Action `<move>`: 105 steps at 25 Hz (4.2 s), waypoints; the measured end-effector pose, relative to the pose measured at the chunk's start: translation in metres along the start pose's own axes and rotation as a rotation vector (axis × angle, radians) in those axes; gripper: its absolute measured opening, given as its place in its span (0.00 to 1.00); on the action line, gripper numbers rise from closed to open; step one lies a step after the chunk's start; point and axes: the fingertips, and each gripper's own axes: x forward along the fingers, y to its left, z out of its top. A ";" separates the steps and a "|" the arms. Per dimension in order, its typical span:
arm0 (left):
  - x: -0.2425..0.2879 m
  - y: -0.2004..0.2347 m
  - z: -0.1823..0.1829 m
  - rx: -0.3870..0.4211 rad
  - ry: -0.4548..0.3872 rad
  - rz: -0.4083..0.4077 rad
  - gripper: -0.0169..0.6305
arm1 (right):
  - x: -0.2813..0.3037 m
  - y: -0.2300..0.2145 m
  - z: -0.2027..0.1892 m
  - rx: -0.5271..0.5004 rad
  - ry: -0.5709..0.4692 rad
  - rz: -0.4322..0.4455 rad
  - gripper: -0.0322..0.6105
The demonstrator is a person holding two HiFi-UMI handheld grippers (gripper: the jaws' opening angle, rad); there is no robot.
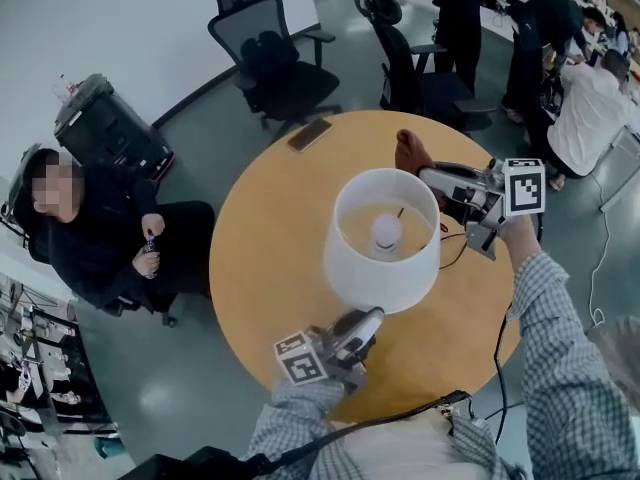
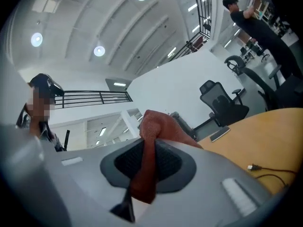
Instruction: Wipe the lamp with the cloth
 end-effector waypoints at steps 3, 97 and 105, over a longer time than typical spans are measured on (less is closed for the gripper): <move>0.000 -0.002 0.002 -0.003 -0.005 0.003 0.18 | 0.011 -0.025 -0.010 0.032 0.060 -0.036 0.15; -0.004 0.002 0.001 -0.013 -0.015 -0.003 0.18 | 0.008 -0.039 -0.243 0.315 -0.197 -0.470 0.15; -0.002 0.003 0.002 -0.015 -0.007 0.005 0.18 | 0.002 -0.077 -0.309 0.345 0.062 -0.662 0.15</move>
